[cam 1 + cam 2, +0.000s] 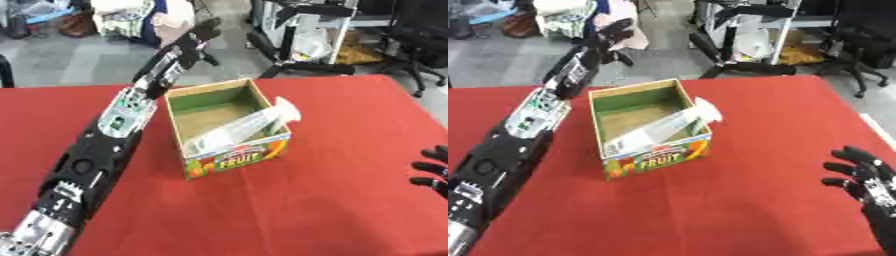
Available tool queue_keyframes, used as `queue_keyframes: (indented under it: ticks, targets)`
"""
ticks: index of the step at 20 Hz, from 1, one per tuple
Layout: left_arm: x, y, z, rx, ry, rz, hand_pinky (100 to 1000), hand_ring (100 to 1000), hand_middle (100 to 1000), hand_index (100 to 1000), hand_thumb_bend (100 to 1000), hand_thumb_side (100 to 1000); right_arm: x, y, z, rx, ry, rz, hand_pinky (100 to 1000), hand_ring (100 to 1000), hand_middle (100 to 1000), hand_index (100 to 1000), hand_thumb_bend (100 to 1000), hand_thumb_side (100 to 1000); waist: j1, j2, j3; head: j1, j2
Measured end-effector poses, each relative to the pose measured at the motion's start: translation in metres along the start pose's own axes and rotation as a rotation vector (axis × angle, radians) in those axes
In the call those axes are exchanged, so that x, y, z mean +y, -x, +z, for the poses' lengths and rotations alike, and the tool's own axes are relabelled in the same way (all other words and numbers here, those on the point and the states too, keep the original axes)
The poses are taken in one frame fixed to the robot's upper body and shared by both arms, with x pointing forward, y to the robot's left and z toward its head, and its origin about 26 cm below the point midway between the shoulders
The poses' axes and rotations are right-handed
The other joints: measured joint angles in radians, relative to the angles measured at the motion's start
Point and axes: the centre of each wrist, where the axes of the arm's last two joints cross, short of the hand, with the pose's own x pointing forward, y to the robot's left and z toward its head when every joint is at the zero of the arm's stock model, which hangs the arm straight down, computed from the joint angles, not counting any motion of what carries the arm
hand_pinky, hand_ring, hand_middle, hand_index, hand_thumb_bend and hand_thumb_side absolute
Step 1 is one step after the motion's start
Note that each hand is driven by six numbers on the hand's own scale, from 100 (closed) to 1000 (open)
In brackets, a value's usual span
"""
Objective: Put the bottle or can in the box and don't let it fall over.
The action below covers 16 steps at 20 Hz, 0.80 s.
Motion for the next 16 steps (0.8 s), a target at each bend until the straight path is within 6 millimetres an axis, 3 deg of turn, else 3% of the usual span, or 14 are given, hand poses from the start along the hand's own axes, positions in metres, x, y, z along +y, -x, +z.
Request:
queue_keyframes:
  ticks: [3, 6, 11, 16]
  targets:
    - [0.001, -0.008, 0.003, -0.014, -0.027, 0.028, 669, 1000, 1000, 1000, 175, 822, -0.001, 0.000, 0.001, 0.000, 0.004, 0.001, 690, 783, 794, 850, 100, 528, 0.001, 0.000, 0.010, -0.006, 0.000]
    - [0.004, -0.017, 0.021, 0.000, -0.070, 0.097, 647, 1000, 982, 1000, 173, 817, -0.002, 0.000, 0.002, 0.002, 0.015, 0.003, 690, 784, 795, 849, 100, 526, 0.000, 0.000, 0.031, -0.022, 0.000]
    - [0.018, -0.042, 0.068, 0.061, -0.204, 0.197, 628, 1000, 965, 1000, 166, 818, -0.006, 0.000, 0.007, 0.003, 0.047, 0.013, 690, 784, 795, 850, 100, 520, 0.002, 0.000, 0.074, -0.052, 0.001]
    - [0.025, -0.073, 0.120, 0.151, -0.330, 0.187, 615, 1000, 956, 1000, 132, 825, -0.012, -0.001, 0.013, 0.010, 0.083, 0.034, 689, 784, 794, 849, 100, 518, 0.003, 0.000, 0.106, -0.076, 0.007]
